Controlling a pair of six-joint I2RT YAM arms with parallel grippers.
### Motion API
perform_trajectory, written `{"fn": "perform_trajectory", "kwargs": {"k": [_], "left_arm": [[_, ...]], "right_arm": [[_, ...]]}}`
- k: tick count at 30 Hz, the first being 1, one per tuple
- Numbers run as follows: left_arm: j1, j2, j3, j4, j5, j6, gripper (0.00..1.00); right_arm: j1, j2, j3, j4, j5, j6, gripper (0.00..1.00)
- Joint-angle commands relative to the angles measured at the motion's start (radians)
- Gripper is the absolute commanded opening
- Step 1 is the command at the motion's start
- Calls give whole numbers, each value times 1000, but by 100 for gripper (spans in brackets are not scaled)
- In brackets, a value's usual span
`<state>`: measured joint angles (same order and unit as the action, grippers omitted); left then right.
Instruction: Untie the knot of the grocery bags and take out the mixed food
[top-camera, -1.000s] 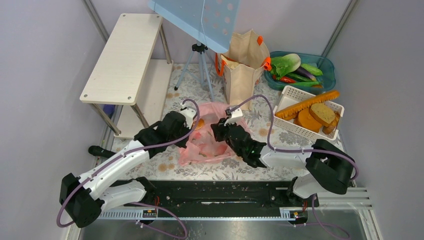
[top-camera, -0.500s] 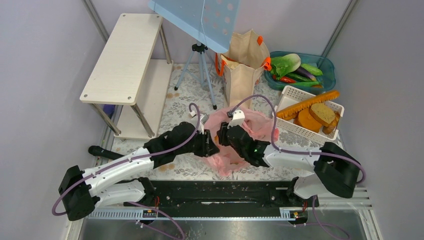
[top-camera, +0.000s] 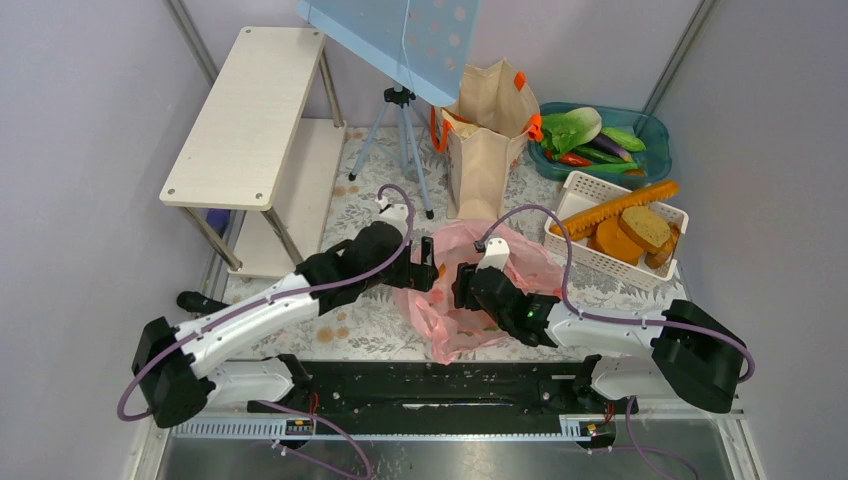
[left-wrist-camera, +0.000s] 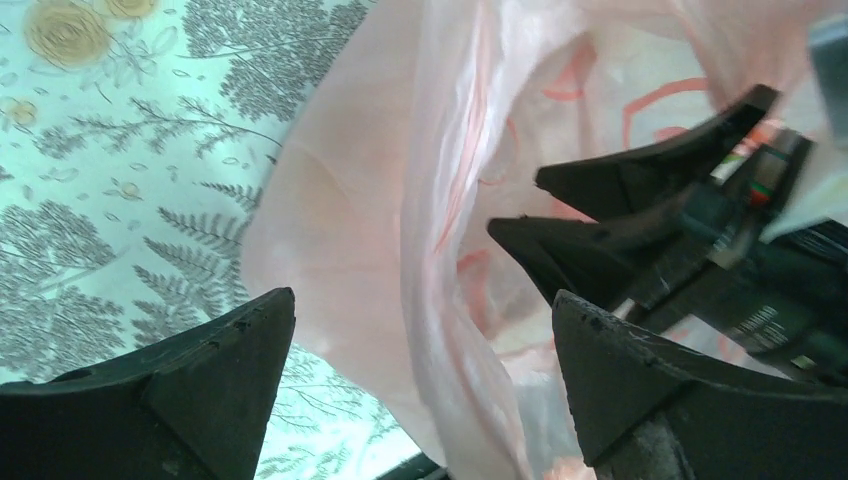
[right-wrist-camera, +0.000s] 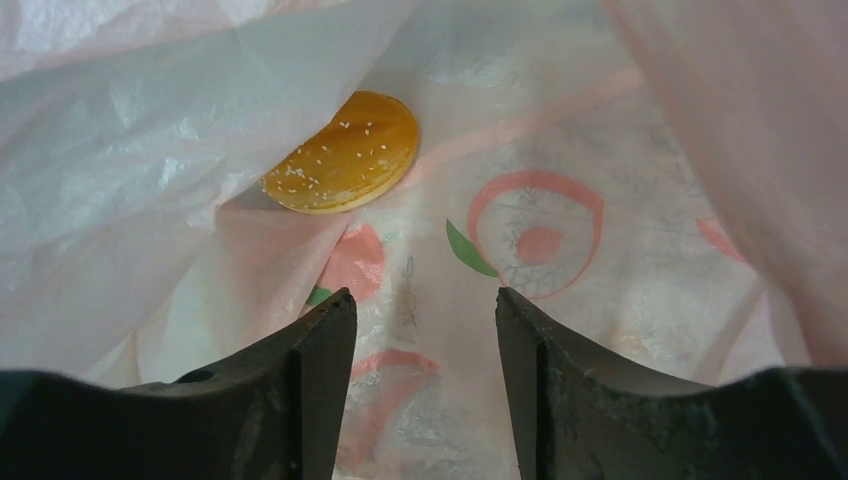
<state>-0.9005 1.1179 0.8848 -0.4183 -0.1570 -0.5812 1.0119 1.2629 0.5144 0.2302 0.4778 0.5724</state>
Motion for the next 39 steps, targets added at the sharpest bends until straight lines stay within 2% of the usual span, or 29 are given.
{"fn": "perform_trajectory", "kwargs": {"k": [1,7,12,14,17,20,23,26,31,35,39], "left_arm": [[30,107,98,36,-12,165,99],[69,285,126,19,-100,261,99],[125,331,83,103,-38,244,86],[135,345,73,127,-34,240,72],[155,361,44,175,-1,221,45],[168,387,32,188,13,204,26],[177,415,21,204,13,191,11],[194,442,14,223,36,178,1],[219,453,-32,309,166,147,0],[214,431,-81,398,306,49,0],[158,354,-164,494,328,-39,0]], "right_arm": [[-6,4,-3,16,25,80,63],[-5,9,-4,10,32,83,71],[-5,3,-17,8,37,97,76],[-5,-2,-17,7,37,100,77],[-5,-1,-21,14,43,113,76],[-5,8,-4,28,56,133,79],[-6,42,45,26,90,156,90],[-15,103,103,29,95,166,96],[-76,198,146,101,8,189,97],[-89,170,129,118,7,170,97],[-91,107,86,72,30,158,98]]}}
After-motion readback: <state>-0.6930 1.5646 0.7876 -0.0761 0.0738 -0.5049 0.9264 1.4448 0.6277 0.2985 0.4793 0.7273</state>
